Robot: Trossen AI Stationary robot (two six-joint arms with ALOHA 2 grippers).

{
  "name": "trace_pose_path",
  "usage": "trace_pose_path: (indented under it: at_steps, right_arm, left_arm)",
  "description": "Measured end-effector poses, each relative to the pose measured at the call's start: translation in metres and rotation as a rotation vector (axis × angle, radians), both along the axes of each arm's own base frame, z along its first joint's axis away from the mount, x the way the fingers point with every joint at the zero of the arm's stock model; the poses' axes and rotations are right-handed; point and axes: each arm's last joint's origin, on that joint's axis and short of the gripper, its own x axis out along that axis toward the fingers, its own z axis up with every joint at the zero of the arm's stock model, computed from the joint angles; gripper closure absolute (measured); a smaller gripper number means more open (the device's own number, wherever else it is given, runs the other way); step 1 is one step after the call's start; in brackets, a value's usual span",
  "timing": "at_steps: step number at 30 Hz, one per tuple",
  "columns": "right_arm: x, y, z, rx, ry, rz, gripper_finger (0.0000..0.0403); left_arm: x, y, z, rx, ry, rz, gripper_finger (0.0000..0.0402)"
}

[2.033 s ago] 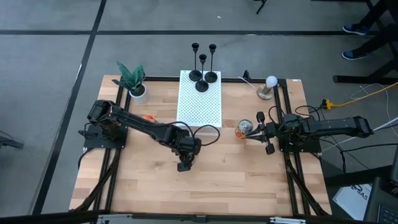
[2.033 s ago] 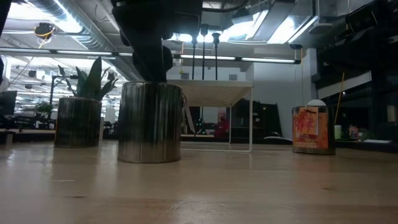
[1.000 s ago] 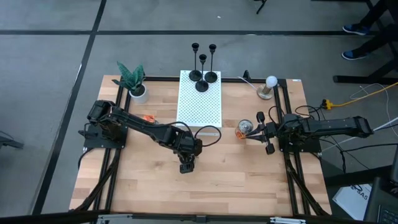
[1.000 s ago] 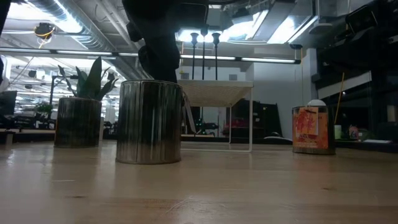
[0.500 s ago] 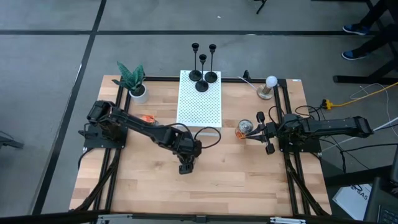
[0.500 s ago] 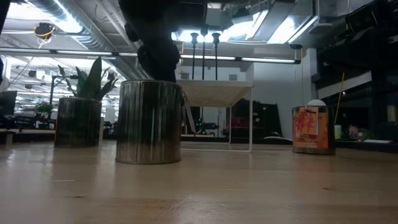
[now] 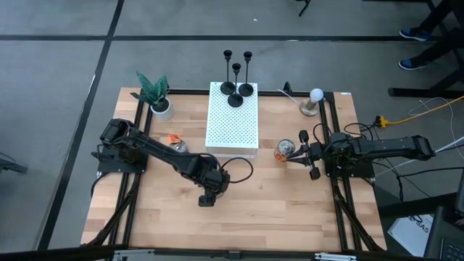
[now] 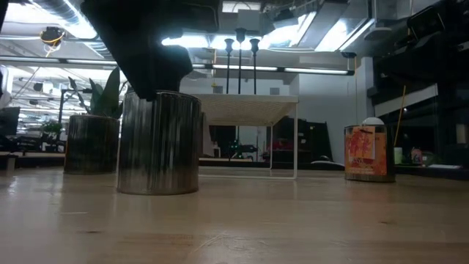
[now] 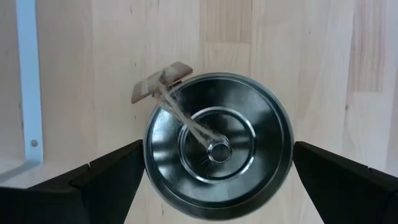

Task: Pick & Place candle stick holders
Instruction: Put the brown scented candle on the shelf

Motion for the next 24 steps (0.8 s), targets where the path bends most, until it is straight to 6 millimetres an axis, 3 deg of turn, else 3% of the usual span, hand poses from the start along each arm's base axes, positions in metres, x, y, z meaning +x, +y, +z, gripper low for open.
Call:
trace_pose_path:
  at_steps: [10,18,24]
  right_arm:
    - [0.0,0.0,0.0,0.0,0.0,0.0,0.0363]
    - [0.0,0.0,0.0,0.0,0.0,0.0,0.0363]
    - [0.0,0.0,0.0,0.0,0.0,0.0,0.0363]
  left_arm:
    - [0.001,0.0,-0.001,0.035,-0.016,0.009,0.0002]
    - [0.008,-0.003,-0.026,0.023,0.064,0.031,0.0003]
    - [0.01,-0.001,-0.027,0.001,0.067,0.092,0.004]
